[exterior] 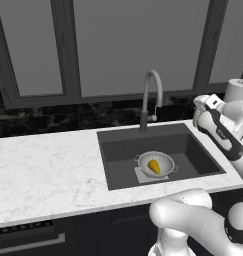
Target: Put the colander in the sink, put the pear in the colander, and turn on the sink faucet and pour water over the colander.
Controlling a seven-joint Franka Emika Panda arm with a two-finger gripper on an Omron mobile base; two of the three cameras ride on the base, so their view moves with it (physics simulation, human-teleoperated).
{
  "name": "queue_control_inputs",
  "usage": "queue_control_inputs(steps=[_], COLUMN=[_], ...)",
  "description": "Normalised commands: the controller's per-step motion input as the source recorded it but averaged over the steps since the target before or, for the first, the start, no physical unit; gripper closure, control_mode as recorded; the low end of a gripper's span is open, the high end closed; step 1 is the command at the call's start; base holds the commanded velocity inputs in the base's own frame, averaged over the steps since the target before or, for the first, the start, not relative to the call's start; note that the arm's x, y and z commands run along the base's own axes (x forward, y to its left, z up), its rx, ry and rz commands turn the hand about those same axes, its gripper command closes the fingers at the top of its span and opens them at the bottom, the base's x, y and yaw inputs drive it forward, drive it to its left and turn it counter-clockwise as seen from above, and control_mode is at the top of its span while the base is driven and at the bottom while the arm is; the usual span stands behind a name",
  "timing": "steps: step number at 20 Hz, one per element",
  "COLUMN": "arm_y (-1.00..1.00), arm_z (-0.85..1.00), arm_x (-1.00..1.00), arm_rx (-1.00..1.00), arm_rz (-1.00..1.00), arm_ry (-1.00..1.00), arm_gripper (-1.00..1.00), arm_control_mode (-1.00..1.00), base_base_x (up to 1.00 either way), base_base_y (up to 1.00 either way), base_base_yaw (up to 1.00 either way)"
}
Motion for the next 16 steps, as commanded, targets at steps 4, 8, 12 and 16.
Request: queue_control_inputs(steps=[4, 8, 12, 16], arm_y=[-0.04, 0.00, 0.00, 0.00], arm_z=[0.35, 0.11, 0.00, 0.00], arm_x=[-0.01, 0.00, 0.00, 0.00], arm_rx=[0.46, 0.51, 0.57, 0.51], arm_rz=[-0.32, -0.42, -0.47, -0.35], arm_ry=[0.21, 0.34, 0.40, 0.26], arm_gripper=[-1.00, -1.00, -1.00, -1.00], arm_control_mode=[-1.00, -1.00, -1.00, -1.00], base_base_x=[0.00, 0.00, 0.00, 0.00], base_base_y=[0.00, 0.00, 0.00, 0.00], base_base_yaw=[0.00, 0.00, 0.00, 0.00])
